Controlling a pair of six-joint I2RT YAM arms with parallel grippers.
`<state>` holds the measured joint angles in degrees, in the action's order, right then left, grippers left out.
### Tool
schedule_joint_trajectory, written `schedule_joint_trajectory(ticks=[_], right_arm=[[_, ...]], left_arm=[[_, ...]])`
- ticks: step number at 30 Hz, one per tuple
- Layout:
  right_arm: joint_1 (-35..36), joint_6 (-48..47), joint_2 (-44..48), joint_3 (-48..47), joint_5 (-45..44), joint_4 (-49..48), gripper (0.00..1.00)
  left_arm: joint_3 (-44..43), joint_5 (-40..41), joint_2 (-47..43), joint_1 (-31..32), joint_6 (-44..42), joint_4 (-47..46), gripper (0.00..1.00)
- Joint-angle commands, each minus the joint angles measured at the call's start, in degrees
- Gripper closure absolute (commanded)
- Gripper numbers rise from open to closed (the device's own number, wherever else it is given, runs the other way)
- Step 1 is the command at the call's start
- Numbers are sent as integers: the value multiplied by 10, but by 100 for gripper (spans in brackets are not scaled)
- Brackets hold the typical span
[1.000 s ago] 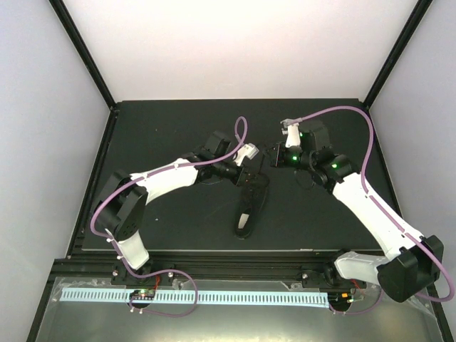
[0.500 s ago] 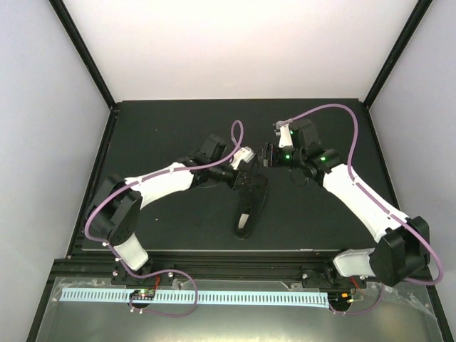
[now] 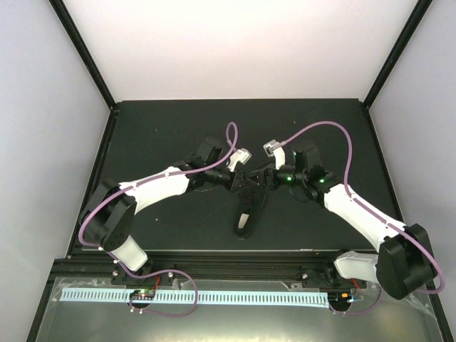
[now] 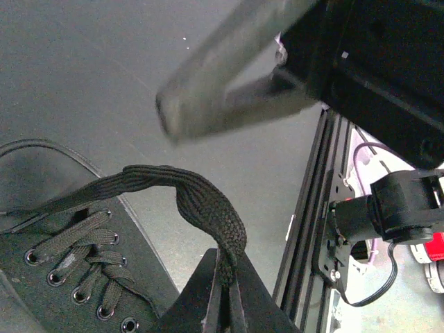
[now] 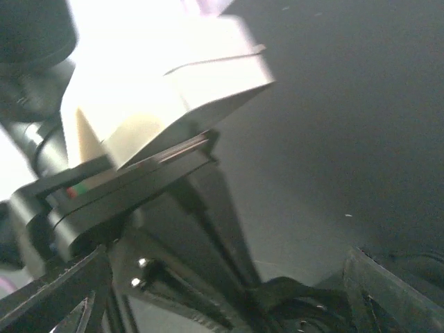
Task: Tie the shoes
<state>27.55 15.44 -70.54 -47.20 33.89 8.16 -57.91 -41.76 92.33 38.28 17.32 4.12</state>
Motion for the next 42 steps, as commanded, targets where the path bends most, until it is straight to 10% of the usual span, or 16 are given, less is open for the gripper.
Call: schedule_joint_trajectory(ticks=[1,27,42], right_arm=[[5,-52,-16,13,130,-102,7],[11,-30,-58,123,103,-188,8],[16,-24,-64,147,42,-207,56]], left_arm=[[-1,-26,-15,-1,19,-15,99],[0,-23,-21,-4,42,-25,98],[-1,-17,-24,-8,43,-19,98]])
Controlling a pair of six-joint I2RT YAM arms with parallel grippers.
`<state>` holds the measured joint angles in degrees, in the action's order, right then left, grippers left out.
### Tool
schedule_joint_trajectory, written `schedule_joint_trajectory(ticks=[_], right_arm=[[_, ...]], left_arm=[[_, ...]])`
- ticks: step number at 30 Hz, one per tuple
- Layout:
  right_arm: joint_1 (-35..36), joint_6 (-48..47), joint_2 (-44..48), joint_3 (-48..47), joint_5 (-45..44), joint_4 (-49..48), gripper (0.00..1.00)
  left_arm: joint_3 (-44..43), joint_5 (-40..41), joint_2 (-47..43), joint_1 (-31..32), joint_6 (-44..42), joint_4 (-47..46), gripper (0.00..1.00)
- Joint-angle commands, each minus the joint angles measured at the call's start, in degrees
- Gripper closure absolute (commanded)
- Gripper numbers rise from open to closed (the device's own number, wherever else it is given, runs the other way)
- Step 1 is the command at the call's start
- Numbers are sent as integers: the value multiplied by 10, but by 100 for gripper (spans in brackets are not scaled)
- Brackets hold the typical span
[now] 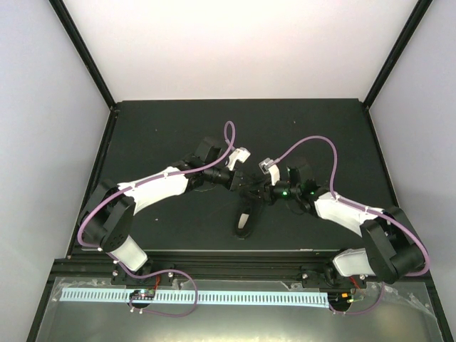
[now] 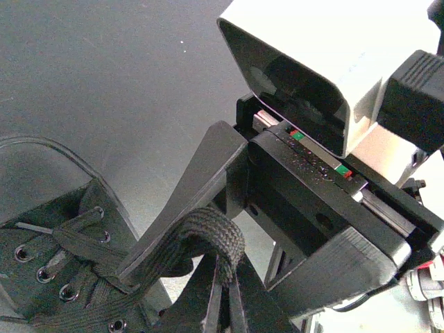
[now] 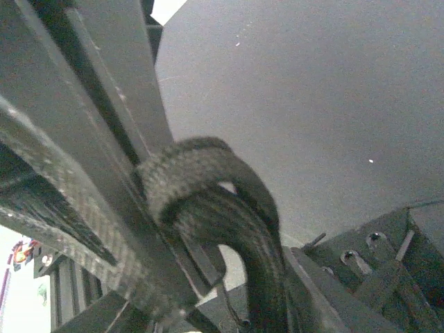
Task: Tie the shoes
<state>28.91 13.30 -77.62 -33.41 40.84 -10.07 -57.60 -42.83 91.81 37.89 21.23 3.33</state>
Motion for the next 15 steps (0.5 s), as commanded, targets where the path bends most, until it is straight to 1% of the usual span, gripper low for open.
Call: schedule_joint_trajectory(ticks=[1,4,5,7,12,15], right_arm=[[3,-2,7,11,-29,-27,59],[3,1,4,17,-34,-36,67],[3,2,3,18,-35,-39,72],[3,7,3,21,-36,-47,77],[3,21,4,26,-34,-71,84],[3,24,1,27,-35,-77,95]], left_arm=[[-4,-7,-19,-4,4,-12,98],[-4,-9,-19,-5,5,-12,98],[-4,-10,-20,-5,4,-12,98],[-4,-10,-19,-5,2,-10,98],[-3,-13,-16,-6,1,-8,98],[-3,-10,-17,-8,-4,-4,98]])
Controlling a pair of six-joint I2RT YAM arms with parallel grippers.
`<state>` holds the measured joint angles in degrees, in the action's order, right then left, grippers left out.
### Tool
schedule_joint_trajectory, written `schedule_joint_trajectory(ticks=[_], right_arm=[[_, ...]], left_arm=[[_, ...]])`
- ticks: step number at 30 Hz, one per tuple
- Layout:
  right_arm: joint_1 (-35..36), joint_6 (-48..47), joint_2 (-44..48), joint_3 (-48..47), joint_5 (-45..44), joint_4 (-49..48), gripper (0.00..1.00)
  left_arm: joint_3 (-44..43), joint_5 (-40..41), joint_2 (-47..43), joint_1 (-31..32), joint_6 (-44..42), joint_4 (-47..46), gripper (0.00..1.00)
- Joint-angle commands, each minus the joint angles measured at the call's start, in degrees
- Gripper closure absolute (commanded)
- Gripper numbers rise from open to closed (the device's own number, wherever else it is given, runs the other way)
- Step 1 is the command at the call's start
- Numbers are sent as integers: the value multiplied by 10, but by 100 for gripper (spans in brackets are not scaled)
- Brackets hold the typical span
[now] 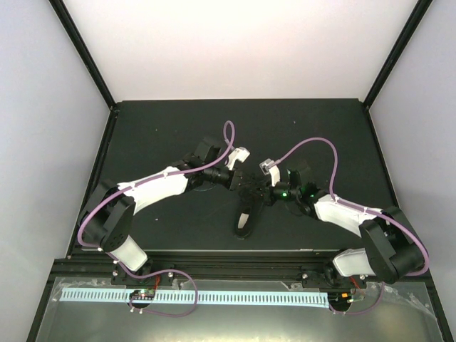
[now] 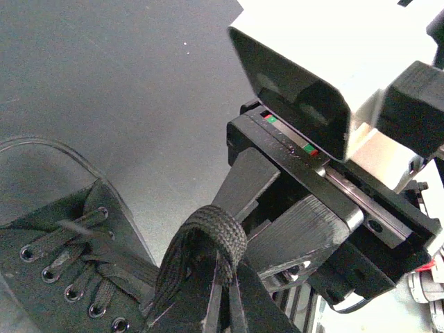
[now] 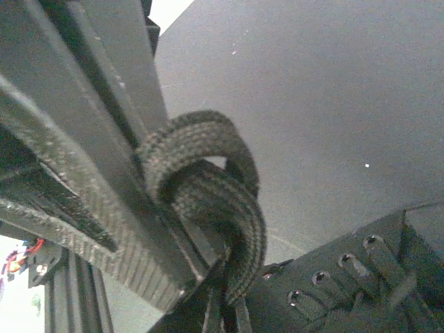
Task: Tie the shoes
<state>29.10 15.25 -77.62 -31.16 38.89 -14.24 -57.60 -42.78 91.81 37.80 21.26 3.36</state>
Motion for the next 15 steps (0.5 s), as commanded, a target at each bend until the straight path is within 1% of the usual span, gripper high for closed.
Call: schedule_joint_trajectory(ticks=[1,3,7,8,9,11,15], right_arm=[[1,5,2,5,-19,-34,98],[1,6,5,6,-22,-33,98],[0,11,13,12,-21,-32,98],[0,14,13,13,-20,-32,98],[0,17,14,14,-20,-32,98],[0,23,13,15,-19,-33,98],[0,39,13,12,-19,-32,98]], left_arm=[[-3,-7,-18,-10,-8,-1,98],[-3,3,-23,-20,-19,7,97],[5,-1,-26,-43,-40,12,84],[4,0,-27,-46,-50,19,79],[3,7,-29,-47,-63,29,72],[-1,32,-35,-51,-89,59,63],[11,127,-75,-54,-137,110,43]])
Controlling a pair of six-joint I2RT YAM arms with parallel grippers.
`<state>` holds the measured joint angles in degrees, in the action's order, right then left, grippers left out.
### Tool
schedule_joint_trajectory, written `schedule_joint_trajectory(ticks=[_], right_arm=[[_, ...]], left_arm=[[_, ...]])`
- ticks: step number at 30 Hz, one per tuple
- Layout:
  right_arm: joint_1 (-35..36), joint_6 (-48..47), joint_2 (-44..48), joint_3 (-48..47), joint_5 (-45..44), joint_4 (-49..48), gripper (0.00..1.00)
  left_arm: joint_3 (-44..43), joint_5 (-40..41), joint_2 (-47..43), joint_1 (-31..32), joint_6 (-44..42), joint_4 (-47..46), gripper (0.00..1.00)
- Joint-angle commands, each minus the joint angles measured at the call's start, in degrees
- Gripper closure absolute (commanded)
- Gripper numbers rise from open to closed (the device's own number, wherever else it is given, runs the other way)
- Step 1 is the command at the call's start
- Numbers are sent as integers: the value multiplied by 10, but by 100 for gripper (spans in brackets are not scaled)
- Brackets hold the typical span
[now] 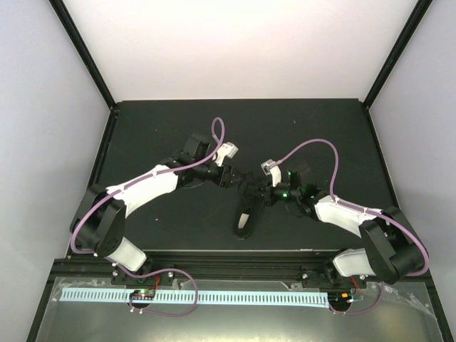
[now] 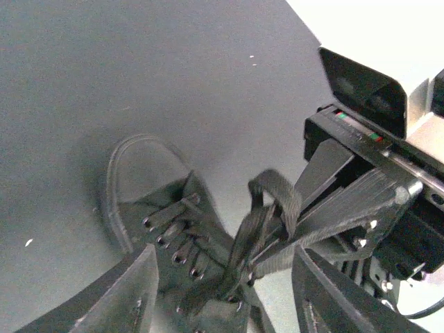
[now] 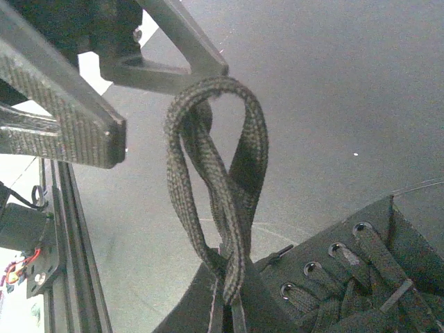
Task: Tie the shoes
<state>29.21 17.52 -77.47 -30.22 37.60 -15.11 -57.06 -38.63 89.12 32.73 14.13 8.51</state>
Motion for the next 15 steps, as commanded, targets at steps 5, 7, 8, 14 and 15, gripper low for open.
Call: schedule_joint_trajectory(ticks=[5,7,8,14,15], right_arm=[[-1,36,15,-7,-5,-6,98],[-2,44,15,-12,-1,-1,98],[-2,49,14,-14,1,0,98],[-2,68,10,-18,3,-2,98],[-2,70,11,-17,3,-2,98]], left_arm=[[117,137,-171,6,-96,-20,41],[189,90,-218,13,-86,-143,44],[219,80,-230,22,-78,-192,46],[209,89,-164,76,-87,-217,60],[200,93,-140,84,-90,-217,62]])
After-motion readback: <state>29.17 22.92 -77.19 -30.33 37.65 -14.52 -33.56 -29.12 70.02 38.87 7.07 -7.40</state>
